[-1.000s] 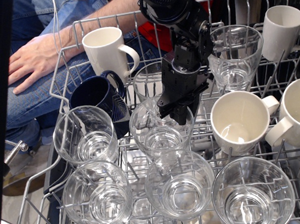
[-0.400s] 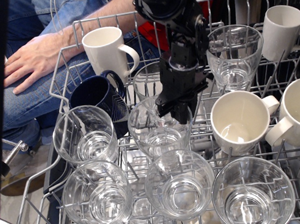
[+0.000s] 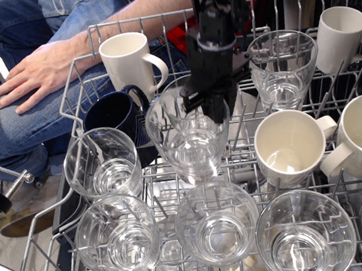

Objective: Pick up glass cup

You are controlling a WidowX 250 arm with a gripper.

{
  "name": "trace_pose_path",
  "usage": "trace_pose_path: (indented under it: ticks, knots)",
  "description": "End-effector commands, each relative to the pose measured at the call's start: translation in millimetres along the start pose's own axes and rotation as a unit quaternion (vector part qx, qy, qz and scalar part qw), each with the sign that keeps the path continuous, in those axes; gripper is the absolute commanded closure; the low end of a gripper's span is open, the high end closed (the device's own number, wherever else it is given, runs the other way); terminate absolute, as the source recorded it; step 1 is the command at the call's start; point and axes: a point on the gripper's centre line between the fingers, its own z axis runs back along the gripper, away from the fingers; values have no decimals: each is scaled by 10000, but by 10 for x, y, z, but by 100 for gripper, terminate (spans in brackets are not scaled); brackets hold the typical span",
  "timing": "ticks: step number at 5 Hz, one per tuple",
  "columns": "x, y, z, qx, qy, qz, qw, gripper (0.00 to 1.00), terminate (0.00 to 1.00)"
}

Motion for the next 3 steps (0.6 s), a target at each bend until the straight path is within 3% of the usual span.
trace_pose_path:
  ticks: [1,2,3]
  knots:
    - [88,-27,826,-396,-253,-290,9985,100,0]
    - [134,-33,1007,-360,-275,-352,9984,100,0]
    - [157,-42,1046,-453,-464,-455,9969,100,100]
